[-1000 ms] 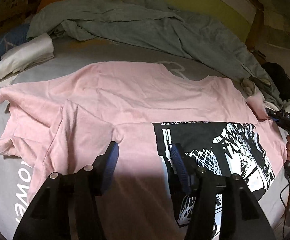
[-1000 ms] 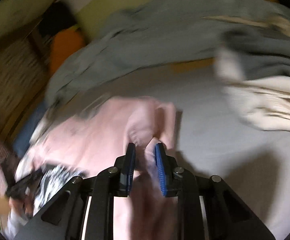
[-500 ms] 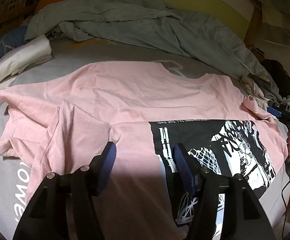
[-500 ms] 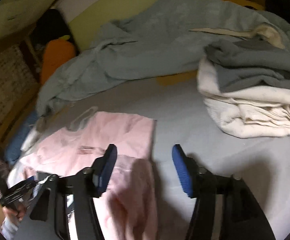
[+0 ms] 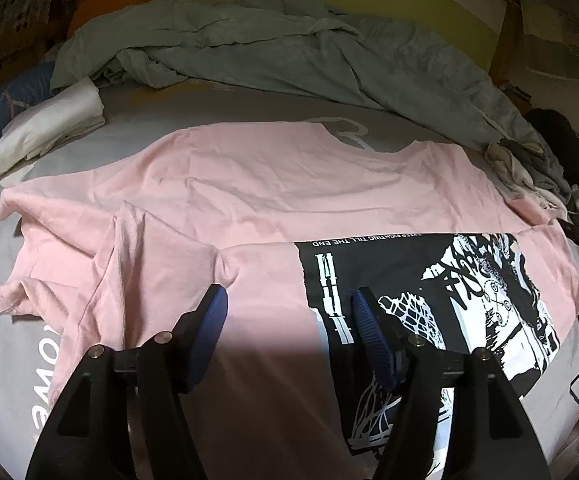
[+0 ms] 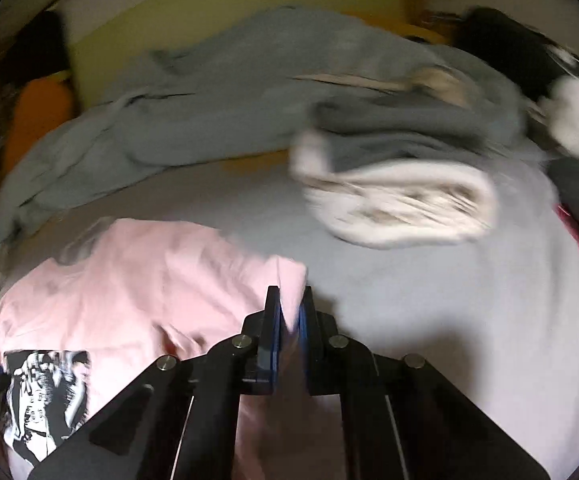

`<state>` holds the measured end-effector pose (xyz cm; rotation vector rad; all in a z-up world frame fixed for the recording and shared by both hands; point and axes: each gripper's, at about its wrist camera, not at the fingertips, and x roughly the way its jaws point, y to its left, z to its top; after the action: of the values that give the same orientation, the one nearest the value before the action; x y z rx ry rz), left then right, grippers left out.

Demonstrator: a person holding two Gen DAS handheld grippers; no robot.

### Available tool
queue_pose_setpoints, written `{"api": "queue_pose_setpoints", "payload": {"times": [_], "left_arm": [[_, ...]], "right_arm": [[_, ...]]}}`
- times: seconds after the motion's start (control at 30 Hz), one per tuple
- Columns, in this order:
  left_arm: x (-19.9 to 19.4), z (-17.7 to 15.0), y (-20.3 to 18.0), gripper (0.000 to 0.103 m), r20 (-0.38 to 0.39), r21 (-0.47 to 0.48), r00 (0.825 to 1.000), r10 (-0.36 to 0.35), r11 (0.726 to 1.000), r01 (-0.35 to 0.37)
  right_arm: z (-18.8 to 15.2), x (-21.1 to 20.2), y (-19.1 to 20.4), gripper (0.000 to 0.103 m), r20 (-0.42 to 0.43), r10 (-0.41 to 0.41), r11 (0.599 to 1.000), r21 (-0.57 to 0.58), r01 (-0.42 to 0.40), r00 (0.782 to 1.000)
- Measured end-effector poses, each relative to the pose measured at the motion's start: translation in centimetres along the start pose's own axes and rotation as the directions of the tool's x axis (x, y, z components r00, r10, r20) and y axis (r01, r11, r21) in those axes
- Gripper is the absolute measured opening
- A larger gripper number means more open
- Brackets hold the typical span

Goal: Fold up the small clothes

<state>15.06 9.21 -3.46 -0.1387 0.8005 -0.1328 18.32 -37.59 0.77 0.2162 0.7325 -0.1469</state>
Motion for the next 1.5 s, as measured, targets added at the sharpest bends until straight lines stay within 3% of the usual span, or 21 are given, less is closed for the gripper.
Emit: {"api": "queue_pose_setpoints", "payload": {"times": [0.17, 0.27, 0.37, 0.43, 0.5, 0.57, 0.67, 0.7, 0.73, 0.77, 0.8, 0.83, 0.9, 1.07, 1.2, 1.23, 1.3, 1.37, 1.5], "left_arm": [[0.0, 0.0, 0.0, 0.065, 0.0, 0.002, 1.0, 0.001, 1.0, -0.001], [0.0, 0.0, -0.1, 0.066, 0.0, 0.002, 1.0, 0.003, 1.0, -0.003], [-0.1, -0.1, -0.2, 0.067, 0.002, 0.005, 1.0, 0.028, 1.0, -0.028], [-0.1, -0.1, -0.2, 0.068, 0.002, 0.01, 0.999, 0.033, 0.999, -0.033], [-0.1, -0.1, 0.0, 0.068, 0.003, 0.006, 1.0, 0.028, 1.0, -0.028], [-0.1, -0.1, 0.0, 0.068, 0.004, 0.004, 1.0, 0.026, 1.0, -0.026], [-0.1, -0.1, 0.0, 0.068, 0.003, 0.006, 1.0, 0.029, 1.0, -0.029], [-0.1, -0.1, 0.0, 0.068, 0.003, 0.006, 1.0, 0.029, 1.0, -0.029], [-0.1, -0.1, 0.0, 0.068, 0.003, 0.007, 1.0, 0.03, 1.0, -0.03], [-0.1, -0.1, 0.0, 0.068, 0.002, 0.007, 1.0, 0.031, 0.999, -0.031], [-0.1, -0.1, 0.0, 0.068, 0.003, 0.007, 1.0, 0.031, 0.999, -0.031], [-0.1, -0.1, 0.0, 0.068, 0.003, 0.007, 1.0, 0.031, 0.999, -0.031], [-0.1, -0.1, 0.0, 0.068, 0.002, 0.007, 0.999, 0.032, 0.999, -0.032], [-0.1, -0.2, -0.2, 0.068, 0.002, 0.019, 0.999, 0.047, 0.999, -0.047], [-0.4, -0.2, -0.2, 0.068, -0.006, 0.015, 0.999, 0.045, 0.999, -0.045], [-0.9, -0.2, -0.1, 0.067, 0.026, 0.005, 0.998, 0.053, 0.999, -0.053], [-3.6, -0.7, -0.1, 0.067, 0.154, 0.001, 0.986, 0.057, 0.998, -0.058], [-6.3, -1.2, -0.1, 0.067, 0.243, 0.001, 0.969, 0.052, 0.999, -0.054], [-10.7, -2.5, 0.5, 0.073, 0.363, -0.032, 0.93, 0.056, 0.998, -0.047]], "right_arm": [[-1.6, -2.2, -3.2, 0.008, -0.025, -0.118, 0.979, 0.163, 0.12, 0.993], [-2.4, -4.5, -4.9, 0.008, 0.035, -0.151, 0.958, 0.251, 0.138, 0.988], [-1.8, -5.7, -5.6, 0.009, 0.087, -0.18, 0.955, 0.255, 0.153, 0.98], [-1.3, -5.3, -5.8, 0.028, 0.099, -0.102, 0.968, 0.238, 0.076, 0.99], [-0.8, -4.3, -5.5, 0.085, 0.082, -0.033, 0.974, 0.225, 0.014, 0.996], [-0.7, -2.8, -5.6, 0.097, 0.025, 0.045, 0.969, 0.243, -0.05, 0.999], [-1.4, -0.3, -6.6, 0.096, -0.062, 0.186, 0.928, 0.338, -0.155, 0.981], [-1.7, 0.3, -6.9, 0.088, -0.07, 0.227, 0.91, 0.37, -0.186, 0.971], [-1.8, 0.5, -7.0, 0.078, -0.066, 0.238, 0.906, 0.376, -0.197, 0.969], [-1.6, 0.6, -6.7, 0.05, -0.068, 0.227, 0.92, 0.343, -0.191, 0.972], [-1.3, 1.1, -6.3, 0.032, -0.086, 0.238, 0.932, 0.3, -0.202, 0.968], [-1.1, 1.8, -6.0, 0.03, -0.105, 0.249, 0.935, 0.285, -0.211, 0.963], [-1.3, 2.4, -6.2, 0.006, -0.098, 0.218, 0.932, 0.317, -0.177, 0.971], [-1.4, 1.6, -5.6, 0.004, -0.109, -0.009, 0.978, 0.205, 0.032, 0.994], [-1.7, 1.1, -6.6, 0.005, -0.116, 0.023, 0.969, 0.246, 0.007, 0.993], [-1.8, 0.5, -6.9, 0.008, -0.109, 0.03, 0.964, 0.266, 0.0, 0.994], [-1.5, -0.9, -6.8, 0.037, -0.074, 0.051, 0.964, 0.266, -0.029, 0.996], [-1.3, -3.1, -6.5, 0.057, 0.001, 0.075, 0.966, 0.25, -0.073, 0.997], [-2.4, -7.2, -4.5, 0.066, 0.121, 0.151, 0.98, 0.112, -0.164, 0.981]]}}
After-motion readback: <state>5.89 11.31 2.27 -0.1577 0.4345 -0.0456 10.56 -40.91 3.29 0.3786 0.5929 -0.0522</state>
